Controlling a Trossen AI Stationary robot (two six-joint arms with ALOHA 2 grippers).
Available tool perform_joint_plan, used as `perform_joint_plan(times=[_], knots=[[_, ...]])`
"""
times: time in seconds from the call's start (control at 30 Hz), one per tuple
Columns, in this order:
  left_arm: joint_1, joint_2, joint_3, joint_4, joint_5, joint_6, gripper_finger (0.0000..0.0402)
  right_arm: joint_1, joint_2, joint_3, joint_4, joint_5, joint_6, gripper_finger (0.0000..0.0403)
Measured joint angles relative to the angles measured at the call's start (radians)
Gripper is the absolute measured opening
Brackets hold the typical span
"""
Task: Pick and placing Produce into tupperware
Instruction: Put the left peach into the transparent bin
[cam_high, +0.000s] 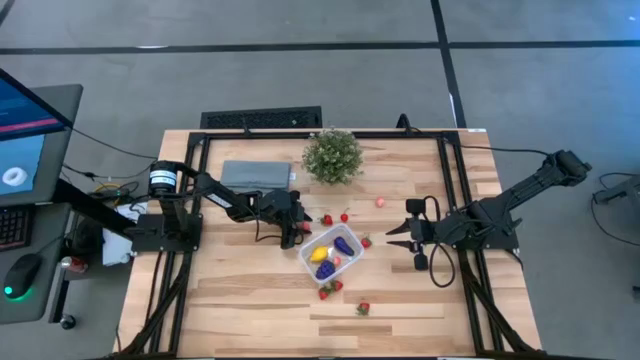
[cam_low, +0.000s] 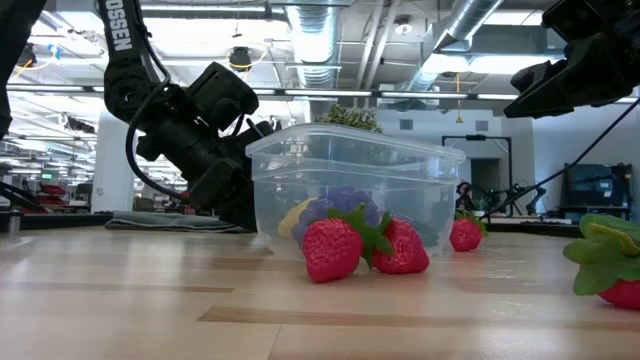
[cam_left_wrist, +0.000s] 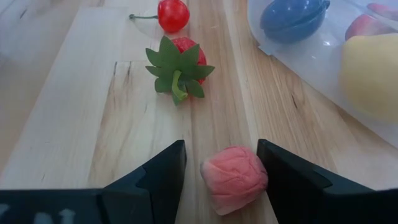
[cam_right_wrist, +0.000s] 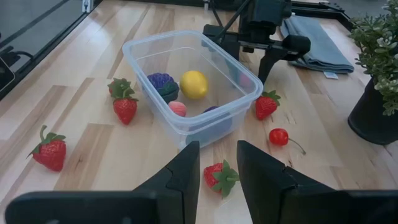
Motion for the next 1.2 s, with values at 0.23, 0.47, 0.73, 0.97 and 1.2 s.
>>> perform_joint_plan(times=[0.23,0.47,0.73,0.97,1.2], knots=[[0.0,0.001,-0.001,0.006,0.0,0.002,0.0192,0.0,0.0,0.0,0.0,0.0,0.0,0.013],[0.0,0.002,-0.002,0.013,0.0,0.002,0.0192,0.0,0.0,0.0,0.0,0.0,0.0,0.013],[0.0,0.003,-0.002,0.014,-0.001,-0.002,0.0163,0.0,0.0,0.0,0.0,0.0,0.0,0.013],[0.0,0.003,-0.002,0.014,-0.004,-0.006,0.0121,0.0,0.0,0.0,0.0,0.0,0.0,0.013],[0.0,0.003,-0.002,0.014,-0.003,-0.005,0.0114,0.0,0.0,0.0,0.0,0.0,0.0,0.013]])
